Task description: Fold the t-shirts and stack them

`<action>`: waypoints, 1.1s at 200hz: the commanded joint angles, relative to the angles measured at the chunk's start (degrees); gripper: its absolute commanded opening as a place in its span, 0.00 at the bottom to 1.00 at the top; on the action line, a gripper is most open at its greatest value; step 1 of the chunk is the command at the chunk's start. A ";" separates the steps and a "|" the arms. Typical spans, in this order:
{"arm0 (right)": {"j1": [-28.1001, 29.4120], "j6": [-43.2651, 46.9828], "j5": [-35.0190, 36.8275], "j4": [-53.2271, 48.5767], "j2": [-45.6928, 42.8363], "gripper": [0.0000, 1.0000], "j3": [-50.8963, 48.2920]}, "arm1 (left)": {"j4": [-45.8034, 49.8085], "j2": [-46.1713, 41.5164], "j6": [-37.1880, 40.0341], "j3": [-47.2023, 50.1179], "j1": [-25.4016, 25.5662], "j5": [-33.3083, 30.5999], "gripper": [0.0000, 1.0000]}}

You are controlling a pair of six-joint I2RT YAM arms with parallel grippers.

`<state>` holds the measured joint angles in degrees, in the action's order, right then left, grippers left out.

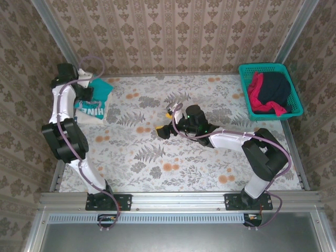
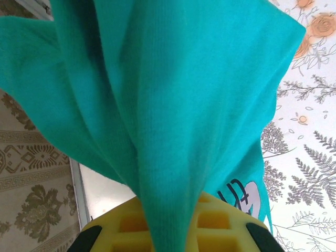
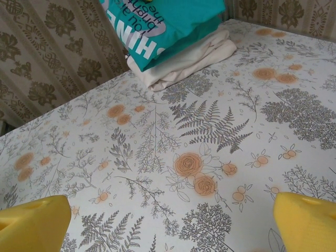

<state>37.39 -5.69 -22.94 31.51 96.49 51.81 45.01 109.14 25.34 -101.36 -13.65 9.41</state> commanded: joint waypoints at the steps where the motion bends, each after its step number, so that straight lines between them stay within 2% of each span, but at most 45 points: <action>1: 0.32 1.03 -0.17 -0.29 0.06 1.00 0.88 | 0.80 1.73 0.85 -1.19 -0.89 1.93 0.00; 51: 0.32 0.73 -0.09 -1.10 0.42 1.00 1.08 | -0.58 5.63 0.63 -1.58 -2.97 5.67 0.00; 93: 0.32 0.24 -0.01 -1.25 0.72 1.00 1.31 | -1.12 8.80 0.49 -3.11 -4.14 3.71 0.00; 110: 0.32 0.25 -0.09 -1.49 0.87 1.00 1.56 | -1.71 10.09 0.15 -3.58 -4.26 0.74 0.12; 131: 0.32 0.34 -0.09 -2.13 0.90 1.00 1.94 | -2.56 11.33 -0.97 -4.00 -4.20 -3.98 0.56; 150: 0.32 0.07 -0.18 -2.15 0.87 1.00 2.01 | -0.13 12.62 -3.59 -6.81 -4.26 -5.08 0.73; 173: 0.31 -0.11 -0.18 -2.14 0.76 1.00 1.94 | -1.35 11.35 -7.63 -6.41 -3.69 -7.03 0.98; 196: 0.32 -0.32 -0.10 -1.98 0.76 1.00 1.90 | -8.73 6.07 -10.52 -0.35 -2.21 -7.74 1.00; 220: 0.31 -0.46 -0.24 -2.02 0.98 1.00 1.96 | -12.57 3.28 -12.04 1.90 -0.64 -7.67 1.00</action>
<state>37.39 -5.93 -22.94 29.71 96.55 52.42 38.06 117.43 16.80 -100.84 -16.14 2.72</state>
